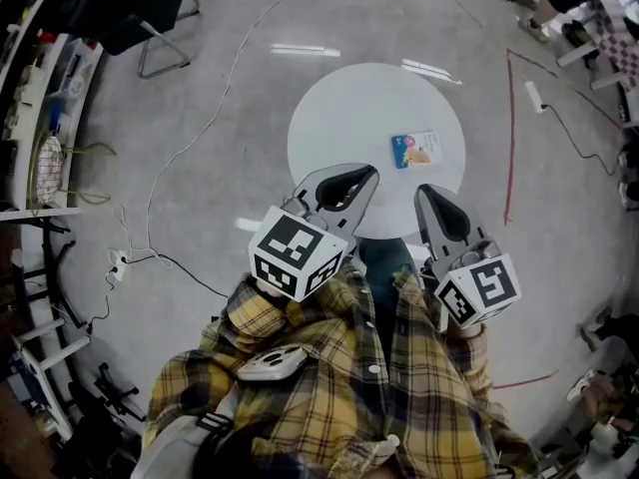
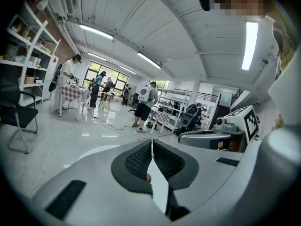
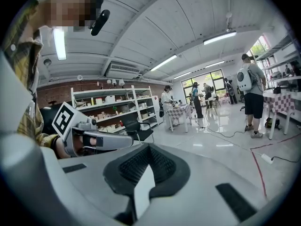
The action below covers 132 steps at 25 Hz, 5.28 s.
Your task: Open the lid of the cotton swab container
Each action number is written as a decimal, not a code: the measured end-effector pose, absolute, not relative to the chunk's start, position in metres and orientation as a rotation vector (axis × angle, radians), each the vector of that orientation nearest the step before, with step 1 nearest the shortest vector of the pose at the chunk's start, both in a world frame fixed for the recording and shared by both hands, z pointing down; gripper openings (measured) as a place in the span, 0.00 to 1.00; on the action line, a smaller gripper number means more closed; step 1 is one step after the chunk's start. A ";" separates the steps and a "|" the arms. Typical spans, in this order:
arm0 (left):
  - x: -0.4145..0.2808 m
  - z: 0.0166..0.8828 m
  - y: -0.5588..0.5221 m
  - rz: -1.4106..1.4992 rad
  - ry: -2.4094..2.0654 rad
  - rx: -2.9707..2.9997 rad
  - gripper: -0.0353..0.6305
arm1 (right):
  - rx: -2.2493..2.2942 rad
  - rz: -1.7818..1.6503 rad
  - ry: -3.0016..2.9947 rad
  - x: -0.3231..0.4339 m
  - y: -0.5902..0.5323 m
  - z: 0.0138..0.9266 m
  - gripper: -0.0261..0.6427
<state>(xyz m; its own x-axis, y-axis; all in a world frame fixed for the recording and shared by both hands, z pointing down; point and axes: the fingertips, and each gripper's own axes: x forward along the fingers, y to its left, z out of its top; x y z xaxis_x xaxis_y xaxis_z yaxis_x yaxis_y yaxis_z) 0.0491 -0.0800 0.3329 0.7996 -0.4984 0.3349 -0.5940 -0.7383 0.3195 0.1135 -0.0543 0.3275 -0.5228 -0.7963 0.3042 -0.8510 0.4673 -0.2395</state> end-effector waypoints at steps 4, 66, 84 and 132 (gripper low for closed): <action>0.052 0.345 -0.077 0.365 -0.788 2.582 0.10 | 1.468 0.561 -2.552 0.115 -0.054 0.331 0.06; 0.084 0.612 -0.037 0.999 -0.169 2.771 0.49 | 1.445 0.930 -2.381 0.127 -0.055 0.446 0.06; 0.092 0.647 -0.032 1.194 -0.050 2.824 0.48 | 1.513 0.966 -2.340 0.134 -0.047 0.450 0.06; 0.088 0.541 -0.028 1.167 0.030 2.906 0.41 | 1.546 0.756 -2.491 0.122 -0.053 0.379 0.06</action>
